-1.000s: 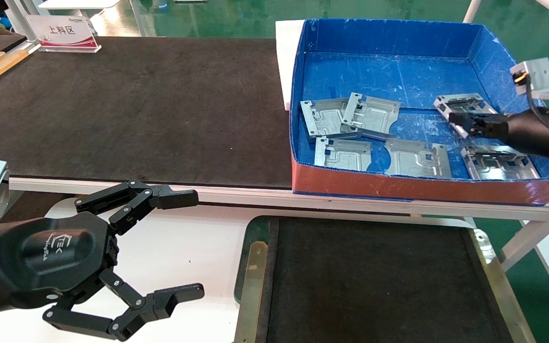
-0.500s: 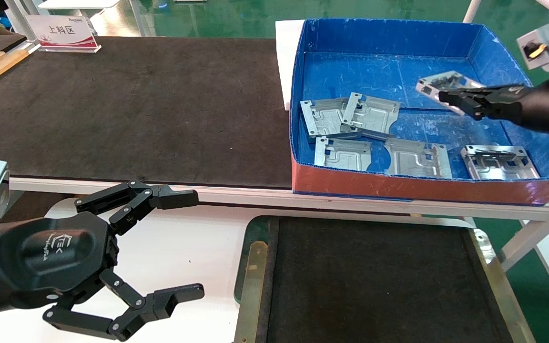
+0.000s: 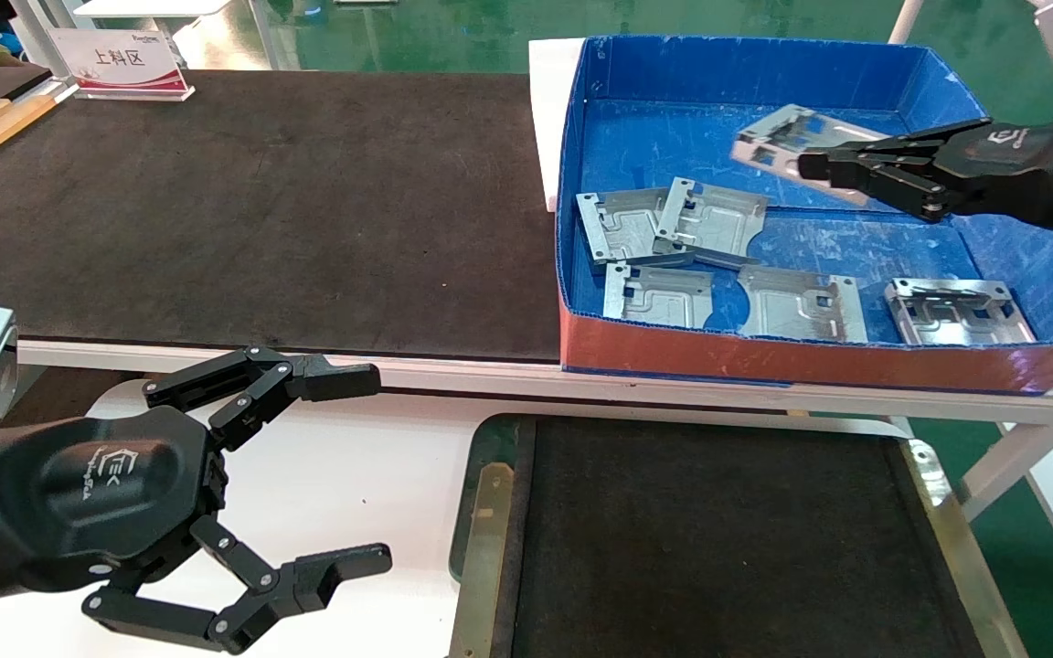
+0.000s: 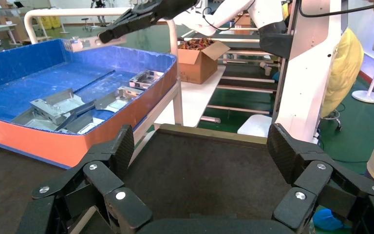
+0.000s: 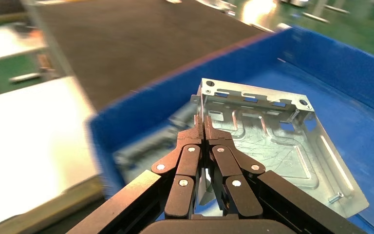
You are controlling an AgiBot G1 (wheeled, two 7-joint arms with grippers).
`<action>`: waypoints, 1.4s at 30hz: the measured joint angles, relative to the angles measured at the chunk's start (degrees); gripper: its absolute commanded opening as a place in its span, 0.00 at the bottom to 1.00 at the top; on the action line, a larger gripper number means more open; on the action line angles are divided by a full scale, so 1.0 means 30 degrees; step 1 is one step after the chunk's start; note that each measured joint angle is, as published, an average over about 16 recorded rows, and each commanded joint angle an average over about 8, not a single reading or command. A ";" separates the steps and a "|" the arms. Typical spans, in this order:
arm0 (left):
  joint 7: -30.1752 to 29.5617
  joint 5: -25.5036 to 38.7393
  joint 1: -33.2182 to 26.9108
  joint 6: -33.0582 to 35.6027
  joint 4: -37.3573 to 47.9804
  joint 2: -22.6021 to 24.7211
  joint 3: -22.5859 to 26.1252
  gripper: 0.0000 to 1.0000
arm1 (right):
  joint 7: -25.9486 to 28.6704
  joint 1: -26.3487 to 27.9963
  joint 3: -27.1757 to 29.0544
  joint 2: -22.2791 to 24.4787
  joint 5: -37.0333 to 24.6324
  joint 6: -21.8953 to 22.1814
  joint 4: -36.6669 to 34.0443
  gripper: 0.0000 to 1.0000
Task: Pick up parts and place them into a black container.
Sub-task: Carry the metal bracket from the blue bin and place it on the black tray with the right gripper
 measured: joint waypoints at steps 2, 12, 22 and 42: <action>0.0000 0.0000 0.0000 0.0000 0.0000 0.0000 0.0000 1.00 | 0.0298 -0.0105 -0.0025 0.0117 0.0401 -0.0581 0.0653 0.00; 0.0000 0.0000 0.0000 0.0000 0.0000 0.0000 0.0000 1.00 | 0.3479 -0.2234 -0.0786 0.1701 0.4409 -0.1581 0.7212 0.00; 0.0000 0.0000 0.0000 0.0000 0.0000 0.0000 0.0000 1.00 | 0.6475 -0.5758 -0.1932 0.4032 0.8520 -0.1042 1.4829 0.00; 0.0000 0.0000 0.0000 0.0000 0.0000 0.0000 0.0001 1.00 | 0.3259 -1.2361 -0.3783 0.4544 0.8524 -0.0178 1.8084 0.00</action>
